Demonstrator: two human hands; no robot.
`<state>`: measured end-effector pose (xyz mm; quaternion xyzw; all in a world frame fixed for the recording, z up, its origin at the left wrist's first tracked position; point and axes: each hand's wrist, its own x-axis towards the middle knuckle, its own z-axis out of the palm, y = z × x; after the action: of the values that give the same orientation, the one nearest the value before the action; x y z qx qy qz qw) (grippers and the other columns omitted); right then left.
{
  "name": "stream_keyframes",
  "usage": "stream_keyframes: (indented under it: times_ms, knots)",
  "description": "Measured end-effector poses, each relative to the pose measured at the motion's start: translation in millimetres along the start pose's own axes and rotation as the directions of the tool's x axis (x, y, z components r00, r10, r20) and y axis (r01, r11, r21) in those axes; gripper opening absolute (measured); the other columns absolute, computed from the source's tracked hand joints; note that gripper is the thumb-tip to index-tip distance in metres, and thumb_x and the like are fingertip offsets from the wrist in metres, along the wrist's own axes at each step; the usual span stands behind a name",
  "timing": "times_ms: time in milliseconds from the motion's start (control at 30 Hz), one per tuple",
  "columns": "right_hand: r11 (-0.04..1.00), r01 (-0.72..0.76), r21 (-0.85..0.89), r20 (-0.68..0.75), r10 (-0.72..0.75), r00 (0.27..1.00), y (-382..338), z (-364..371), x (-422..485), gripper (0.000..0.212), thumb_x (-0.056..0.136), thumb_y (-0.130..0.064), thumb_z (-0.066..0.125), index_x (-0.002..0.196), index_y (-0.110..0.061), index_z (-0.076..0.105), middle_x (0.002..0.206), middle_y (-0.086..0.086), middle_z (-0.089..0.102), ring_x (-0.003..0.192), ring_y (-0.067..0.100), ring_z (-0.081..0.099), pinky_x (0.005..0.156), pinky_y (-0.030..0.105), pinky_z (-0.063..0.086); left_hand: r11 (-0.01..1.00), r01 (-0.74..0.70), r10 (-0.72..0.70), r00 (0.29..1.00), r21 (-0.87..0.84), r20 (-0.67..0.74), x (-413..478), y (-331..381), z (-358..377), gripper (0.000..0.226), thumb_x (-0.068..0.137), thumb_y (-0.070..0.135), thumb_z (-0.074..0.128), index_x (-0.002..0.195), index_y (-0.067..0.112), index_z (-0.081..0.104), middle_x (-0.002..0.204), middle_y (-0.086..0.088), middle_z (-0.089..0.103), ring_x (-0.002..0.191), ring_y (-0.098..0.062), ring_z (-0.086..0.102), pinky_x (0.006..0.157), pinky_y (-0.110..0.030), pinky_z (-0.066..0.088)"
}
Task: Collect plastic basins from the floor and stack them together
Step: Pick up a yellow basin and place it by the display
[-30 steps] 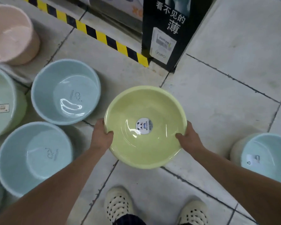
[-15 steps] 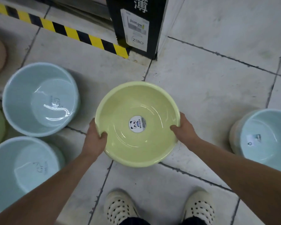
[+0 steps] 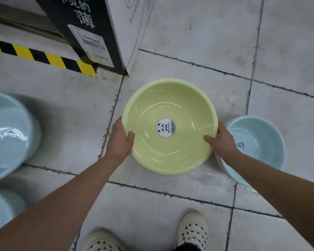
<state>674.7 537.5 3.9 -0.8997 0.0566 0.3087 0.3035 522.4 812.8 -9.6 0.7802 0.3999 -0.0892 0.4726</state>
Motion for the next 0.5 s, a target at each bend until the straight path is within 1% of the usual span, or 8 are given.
stream_keyframes:
  times_ms: [33, 100, 200, 333, 433, 500]
  knots:
    - [1.0, -0.009, 0.003, 0.004, 0.009, 1.0, 4.4, 2.4, 4.3, 0.054, 0.086, -0.014, 0.064, 0.136, -0.016, 0.043, 0.108, 0.001, 0.056, 0.096, 0.023, 0.053, 0.08, 0.033, 0.042, 1.0, 0.004, -0.004, 1.0, 0.014, -0.011, 4.4, -1.0, 5.5, 0.056, 0.089, 0.01, 0.052, 0.143, 0.009, 0.036, 0.134, -0.016, 0.048, 0.119, -0.029, 0.05, 0.095, -0.032, 0.039]
    - [0.999, -0.025, 0.032, 0.01, 0.025, 1.0, 11.9, 9.1, 10.0, 0.055, 0.086, -0.016, 0.064, 0.137, -0.018, 0.043, 0.11, 0.0, 0.056, 0.097, 0.023, 0.053, 0.081, 0.034, 0.043, 0.999, 0.002, -0.001, 1.0, 0.037, -0.027, 10.9, -2.0, 11.0, 0.054, 0.089, 0.01, 0.052, 0.141, 0.01, 0.038, 0.132, -0.015, 0.049, 0.116, -0.029, 0.051, 0.093, -0.033, 0.041]
    - [0.996, -0.039, 0.079, 0.012, 0.038, 0.999, 19.4, 21.0, 11.8, 0.055, 0.086, -0.014, 0.064, 0.137, -0.019, 0.044, 0.11, -0.001, 0.057, 0.1, 0.023, 0.055, 0.082, 0.032, 0.043, 0.998, -0.003, 0.005, 1.0, 0.057, -0.026, 18.0, -8.6, 11.1, 0.053, 0.086, 0.012, 0.052, 0.137, 0.012, 0.041, 0.127, -0.014, 0.052, 0.112, -0.031, 0.054, 0.094, -0.044, 0.048]
    - [0.991, -0.024, 0.133, 0.012, 0.023, 1.0, 25.8, 33.3, 10.0, 0.055, 0.085, -0.01, 0.065, 0.136, -0.019, 0.046, 0.118, 0.004, 0.061, 0.104, 0.025, 0.057, 0.085, 0.032, 0.044, 0.995, -0.001, 0.002, 1.0, 0.102, -0.013, 20.5, -19.1, 10.3, 0.056, 0.081, 0.02, 0.051, 0.137, 0.017, 0.04, 0.126, -0.011, 0.053, 0.111, -0.031, 0.054, 0.095, -0.049, 0.048]
    - [0.984, -0.044, 0.171, 0.018, 0.042, 0.999, 26.3, 36.2, 9.8, 0.058, 0.085, -0.009, 0.063, 0.138, -0.02, 0.042, 0.117, 0.004, 0.06, 0.104, 0.025, 0.057, 0.085, 0.034, 0.045, 0.997, 0.003, -0.001, 1.0, 0.079, -0.024, 23.2, -23.5, 13.1, 0.055, 0.085, 0.012, 0.052, 0.139, 0.015, 0.039, 0.127, -0.011, 0.052, 0.112, -0.029, 0.053, 0.094, -0.043, 0.047]
    - [0.991, -0.042, 0.13, 0.024, 0.039, 0.999, 24.7, 36.7, 10.7, 0.059, 0.085, -0.009, 0.064, 0.139, -0.019, 0.04, 0.118, 0.004, 0.059, 0.105, 0.025, 0.056, 0.084, 0.034, 0.045, 0.997, 0.057, -0.056, 0.998, 0.061, -0.021, 21.6, -26.1, 17.2, 0.054, 0.089, 0.009, 0.052, 0.141, 0.012, 0.036, 0.129, -0.013, 0.052, 0.107, -0.026, 0.053, 0.086, -0.035, 0.044]
